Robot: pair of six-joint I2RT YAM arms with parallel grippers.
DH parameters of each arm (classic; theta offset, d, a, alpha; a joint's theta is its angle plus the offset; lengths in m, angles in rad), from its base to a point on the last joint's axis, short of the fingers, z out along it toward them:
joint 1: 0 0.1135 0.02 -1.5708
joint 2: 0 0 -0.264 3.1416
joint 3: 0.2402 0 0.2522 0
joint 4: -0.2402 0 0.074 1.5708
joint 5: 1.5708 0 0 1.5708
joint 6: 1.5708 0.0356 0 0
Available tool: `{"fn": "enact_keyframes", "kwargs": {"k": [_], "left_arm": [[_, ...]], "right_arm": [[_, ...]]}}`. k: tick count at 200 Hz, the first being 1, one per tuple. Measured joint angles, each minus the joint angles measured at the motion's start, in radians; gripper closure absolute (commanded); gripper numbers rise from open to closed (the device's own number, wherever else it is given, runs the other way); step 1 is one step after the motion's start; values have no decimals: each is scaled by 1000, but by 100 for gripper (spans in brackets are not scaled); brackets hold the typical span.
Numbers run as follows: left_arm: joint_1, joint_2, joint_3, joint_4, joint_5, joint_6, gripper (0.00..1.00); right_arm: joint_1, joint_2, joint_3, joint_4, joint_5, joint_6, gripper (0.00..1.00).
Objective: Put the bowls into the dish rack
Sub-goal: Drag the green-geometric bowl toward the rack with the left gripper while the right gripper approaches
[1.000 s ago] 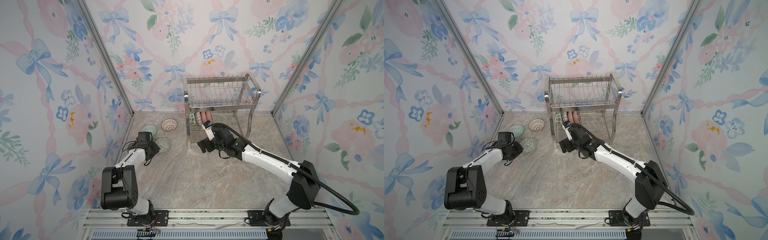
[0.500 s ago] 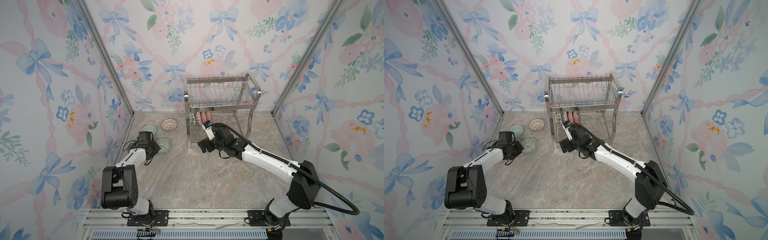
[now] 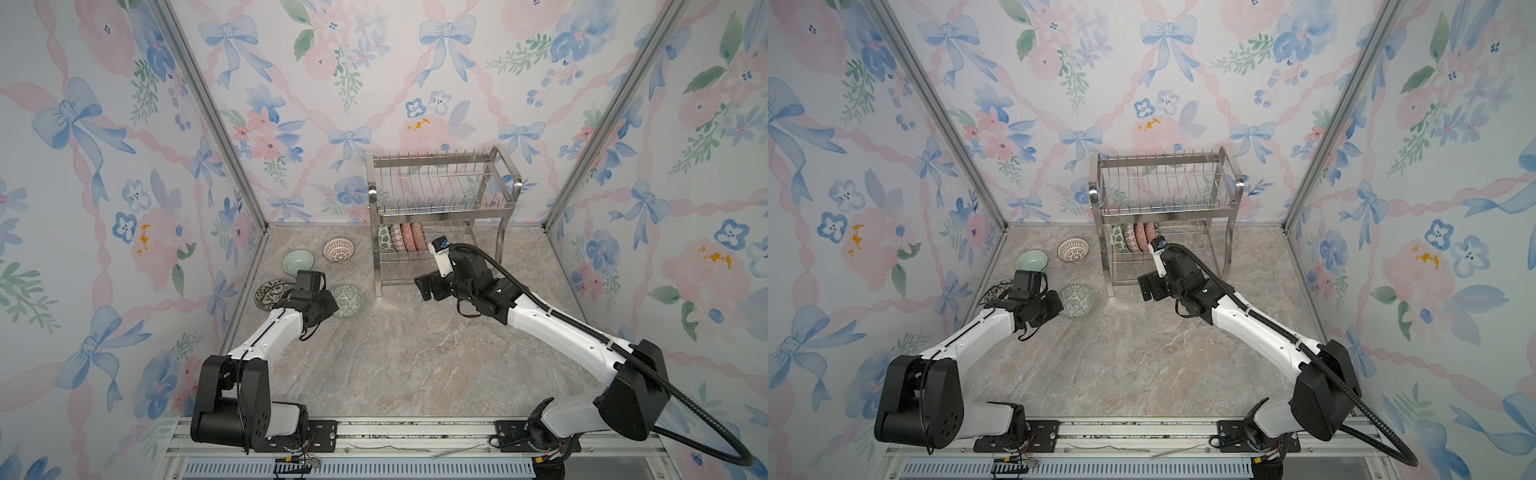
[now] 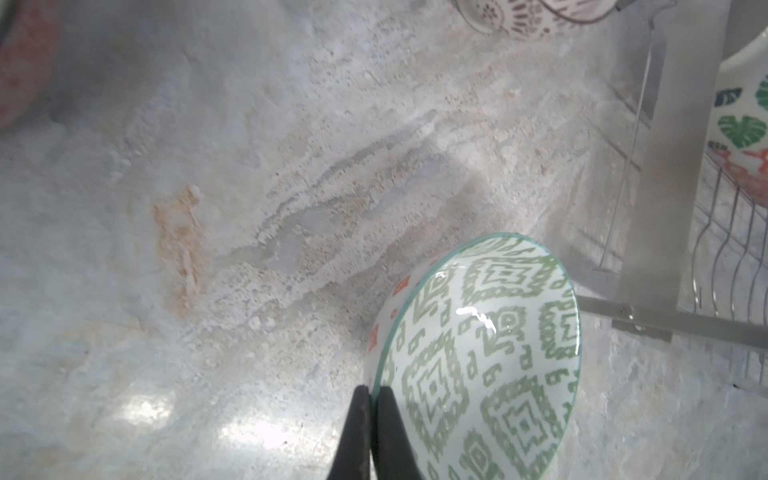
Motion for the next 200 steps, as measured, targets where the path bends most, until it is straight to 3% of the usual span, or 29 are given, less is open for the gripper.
{"fn": "enact_keyframes", "kwargs": {"k": [60, 111, 200], "left_arm": [[-242, -26, 15, -26, 2, -36, 100], [-453, 150, 205, -26, -25, -63, 100], [-568, 435, 434, -6, -22, -64, 100]], "right_arm": [[-37, -79, -84, -8, 19, 26, 3], [-101, -153, -124, -26, 35, 49, 4], [-183, -251, -198, -80, 44, 67, 3]]}}
